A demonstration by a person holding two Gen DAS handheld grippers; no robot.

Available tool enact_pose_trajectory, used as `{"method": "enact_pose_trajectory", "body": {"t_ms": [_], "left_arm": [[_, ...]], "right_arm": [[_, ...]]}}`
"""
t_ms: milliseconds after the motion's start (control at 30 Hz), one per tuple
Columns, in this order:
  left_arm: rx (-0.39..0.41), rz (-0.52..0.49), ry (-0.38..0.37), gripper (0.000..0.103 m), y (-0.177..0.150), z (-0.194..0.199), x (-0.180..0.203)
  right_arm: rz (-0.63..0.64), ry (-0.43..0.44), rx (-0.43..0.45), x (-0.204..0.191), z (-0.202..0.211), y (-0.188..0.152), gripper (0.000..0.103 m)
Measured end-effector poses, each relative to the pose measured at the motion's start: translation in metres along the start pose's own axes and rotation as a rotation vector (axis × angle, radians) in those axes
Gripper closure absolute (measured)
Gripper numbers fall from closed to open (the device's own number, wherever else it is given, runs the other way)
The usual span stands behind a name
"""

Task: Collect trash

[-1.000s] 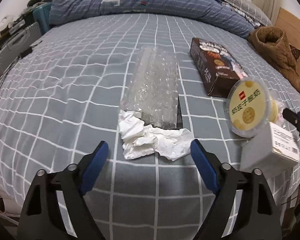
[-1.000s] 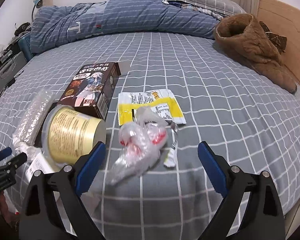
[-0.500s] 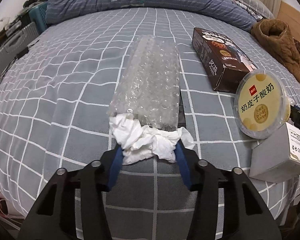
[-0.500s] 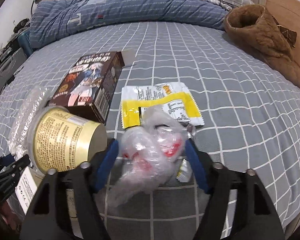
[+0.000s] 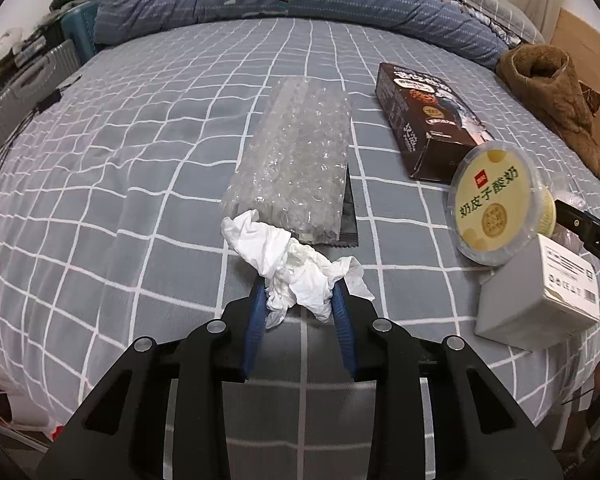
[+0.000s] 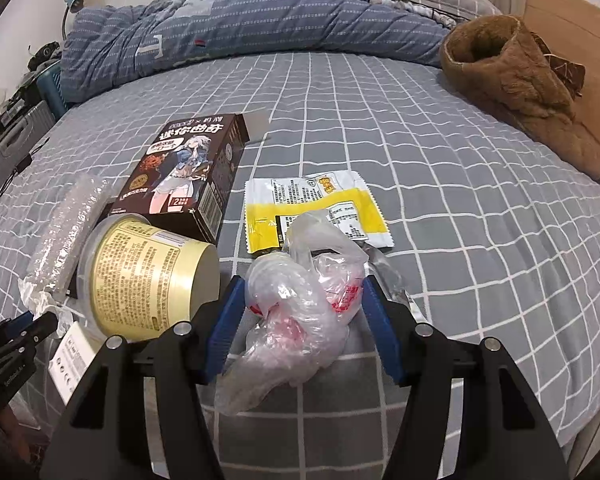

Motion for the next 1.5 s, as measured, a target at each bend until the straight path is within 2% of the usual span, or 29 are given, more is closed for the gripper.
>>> {"method": "enact_pose_trajectory", "body": {"t_ms": [467,667,1100,1500], "left_arm": [[0.018,-0.021,-0.009,0.072,-0.01,0.034,0.02],[0.03,-0.02,-0.046,0.072,-0.015,0.048,0.026],[0.043,-0.025,-0.098,0.072,-0.034,0.075,0.041],[0.045,-0.044,-0.104,0.072,-0.053,0.09,0.056]], "right_arm": [[-0.011,0.015,0.013,0.013,0.035,-0.015,0.046],[-0.021,0.02,0.009,0.023,0.051,-0.027,0.046],[-0.005,0.035,0.016,0.019,0.085,-0.059,0.046],[-0.004,0.048,0.037,0.019,0.118,-0.077,0.046]]}}
Point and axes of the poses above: each gripper's, at about its wrist camera, not at the fingertips, and z roughly against the way its jaws point, x to its right, y to its top, the point moved 6 cm from there along -z, roughly the way its jaws point, and after that the axes turned 14 degrees about -y, right-handed, at the moved point
